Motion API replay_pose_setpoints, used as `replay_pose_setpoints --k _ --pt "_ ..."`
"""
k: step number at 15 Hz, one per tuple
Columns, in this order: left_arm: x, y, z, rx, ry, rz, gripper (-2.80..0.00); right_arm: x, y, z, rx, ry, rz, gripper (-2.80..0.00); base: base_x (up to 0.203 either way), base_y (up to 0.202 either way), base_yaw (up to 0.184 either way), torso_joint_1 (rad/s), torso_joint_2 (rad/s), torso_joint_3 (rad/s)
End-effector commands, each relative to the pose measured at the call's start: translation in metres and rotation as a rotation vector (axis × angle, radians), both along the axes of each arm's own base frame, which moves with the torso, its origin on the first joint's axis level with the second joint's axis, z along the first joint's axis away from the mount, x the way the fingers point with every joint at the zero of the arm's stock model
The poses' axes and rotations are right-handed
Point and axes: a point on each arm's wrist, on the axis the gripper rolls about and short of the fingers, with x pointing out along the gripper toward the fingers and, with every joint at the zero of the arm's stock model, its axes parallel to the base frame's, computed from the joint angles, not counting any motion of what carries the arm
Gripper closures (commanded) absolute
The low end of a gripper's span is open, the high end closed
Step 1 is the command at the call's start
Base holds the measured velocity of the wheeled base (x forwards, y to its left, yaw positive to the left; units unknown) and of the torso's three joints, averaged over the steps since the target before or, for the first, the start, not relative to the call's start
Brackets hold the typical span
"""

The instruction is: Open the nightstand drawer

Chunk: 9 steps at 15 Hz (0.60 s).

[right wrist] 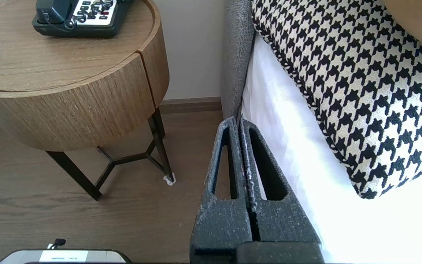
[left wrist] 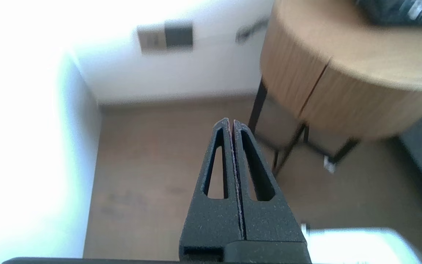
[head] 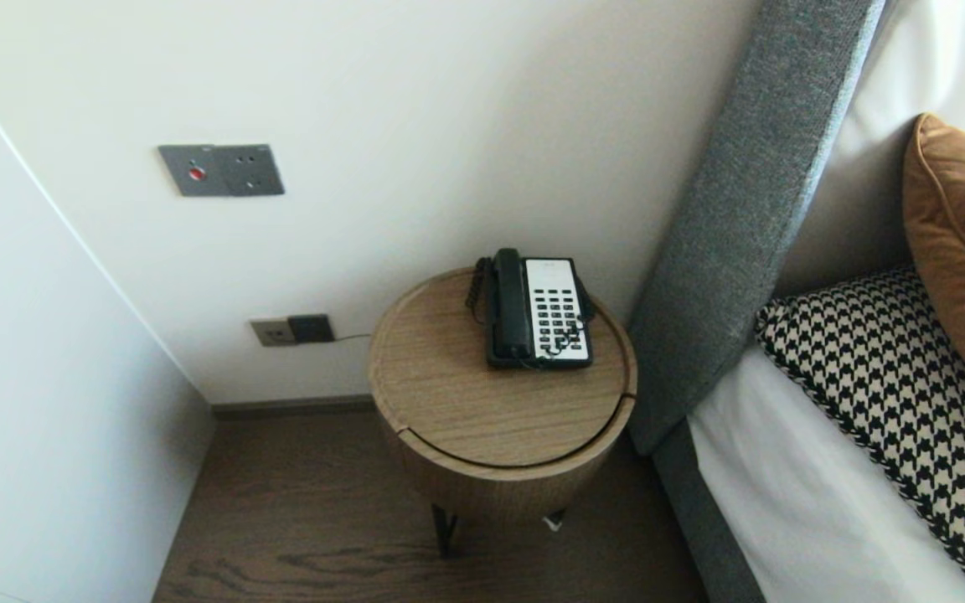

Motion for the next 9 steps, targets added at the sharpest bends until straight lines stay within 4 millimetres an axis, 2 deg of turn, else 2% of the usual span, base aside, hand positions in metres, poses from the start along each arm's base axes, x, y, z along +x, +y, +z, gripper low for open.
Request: replay_pose_setpoints --k 1,4,9 --pt "-0.0022 0.0 -0.0026 -0.003 -0.049 -0.001 0.0 0.0001 0.0 -0.0001 -0.002 0.001 0.001 0.0 0.0 0.0 0.0 0.0 0.0 0.0" --pt "0.0016 0.0009 -0.0045 -0.006 -0.116 0.04 0.0 0.0001 0.0 -0.0002 -0.001 0.002 0.0 0.0 0.0 0.0 0.0 0.0 0.0 0.0" --pt "0.0018 0.0018 -0.0069 -0.067 -0.09 0.079 0.0 0.0001 0.0 -0.0001 0.0 0.001 0.001 0.0 0.0 0.0 0.0 0.0 0.0 0.0"
